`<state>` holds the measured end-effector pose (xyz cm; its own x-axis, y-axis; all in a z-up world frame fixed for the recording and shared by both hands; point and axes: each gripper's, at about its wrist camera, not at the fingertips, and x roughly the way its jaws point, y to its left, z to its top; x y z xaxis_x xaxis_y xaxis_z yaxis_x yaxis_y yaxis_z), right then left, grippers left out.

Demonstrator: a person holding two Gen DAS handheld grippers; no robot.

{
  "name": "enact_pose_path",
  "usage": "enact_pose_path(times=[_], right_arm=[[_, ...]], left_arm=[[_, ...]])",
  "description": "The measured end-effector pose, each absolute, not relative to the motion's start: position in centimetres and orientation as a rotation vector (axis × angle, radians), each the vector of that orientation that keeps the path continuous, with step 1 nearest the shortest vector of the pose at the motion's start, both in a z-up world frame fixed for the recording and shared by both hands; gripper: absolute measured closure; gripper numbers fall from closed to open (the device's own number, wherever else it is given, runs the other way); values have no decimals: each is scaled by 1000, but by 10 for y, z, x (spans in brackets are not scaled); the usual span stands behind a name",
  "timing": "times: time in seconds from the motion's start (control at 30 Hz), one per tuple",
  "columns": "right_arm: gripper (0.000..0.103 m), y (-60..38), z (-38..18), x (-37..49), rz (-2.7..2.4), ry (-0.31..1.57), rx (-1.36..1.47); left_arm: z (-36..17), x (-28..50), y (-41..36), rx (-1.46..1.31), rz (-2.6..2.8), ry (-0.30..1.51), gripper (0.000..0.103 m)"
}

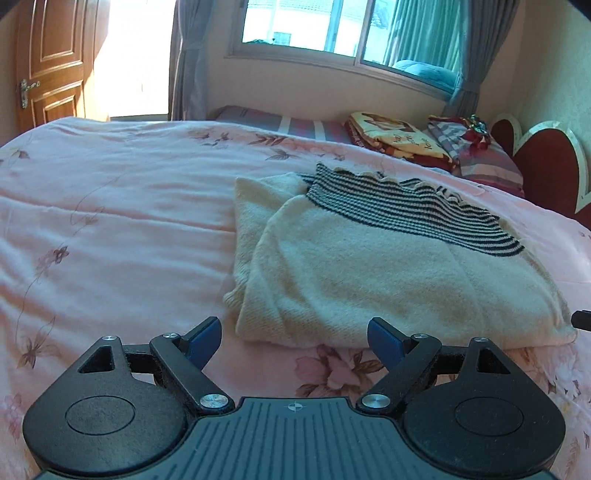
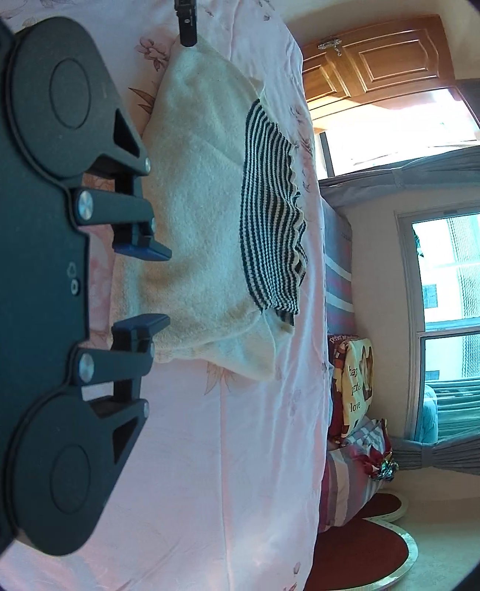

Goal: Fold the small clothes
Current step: 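Grasp the side edge with the left tool, fold it inward, open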

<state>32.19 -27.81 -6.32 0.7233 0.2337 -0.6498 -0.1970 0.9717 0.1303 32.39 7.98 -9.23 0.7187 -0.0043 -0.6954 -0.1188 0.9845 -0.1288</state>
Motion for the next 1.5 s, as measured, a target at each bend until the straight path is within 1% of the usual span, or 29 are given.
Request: enact_pose_path(times=[0.1,0.2,0.23,0.27,0.3,0.33,0.43,0.63,0.83,1.07,1.13,1.2,1.23,1.27,1.33,1.43,1.5], right_arm=[[72,-274,-65,322,238,733,62],[73,-268,-68,325,256,742,79],[76,-264,-69,327,271,751,91],[82,-262,-70,329,291,760,107],[85,-259,-71,331,312,764,125],[87,-255,-71,332,328,763,142],[89,-244,-71,338,358,760,164],[90,-224,-73,355,396,761,175],[90,-210,-75,372,426,758,188],[90,-199,-79,396,460,774,279],[90,-193,-78,399,469,768,277],[91,-188,-78,402,478,766,281],[91,-185,-78,403,480,763,279],[92,-183,-78,404,481,761,277],[93,-180,-77,406,478,752,270],[95,-176,-77,409,491,745,253],[97,-172,-86,414,485,774,215]], left_arm=[[-98,318,86,-229,65,777,17],[-104,314,92,-375,20,772,18],[-107,315,91,-414,8,772,18],[-110,316,90,-430,11,778,19],[-114,318,88,-444,13,783,26],[-118,320,87,-458,16,786,29],[-126,325,90,-554,27,762,30],[-153,334,117,-919,20,654,29],[-165,350,111,-941,29,577,29],[-178,374,106,-1102,89,457,30],[-177,384,100,-1088,91,481,41],[-181,393,96,-1051,108,552,73],[-185,396,94,-1034,120,573,82],[-189,395,94,-1048,117,565,86],[-190,390,97,-1086,92,520,89],[-176,385,90,-1017,34,458,89],[-176,392,90,-989,55,510,89]])
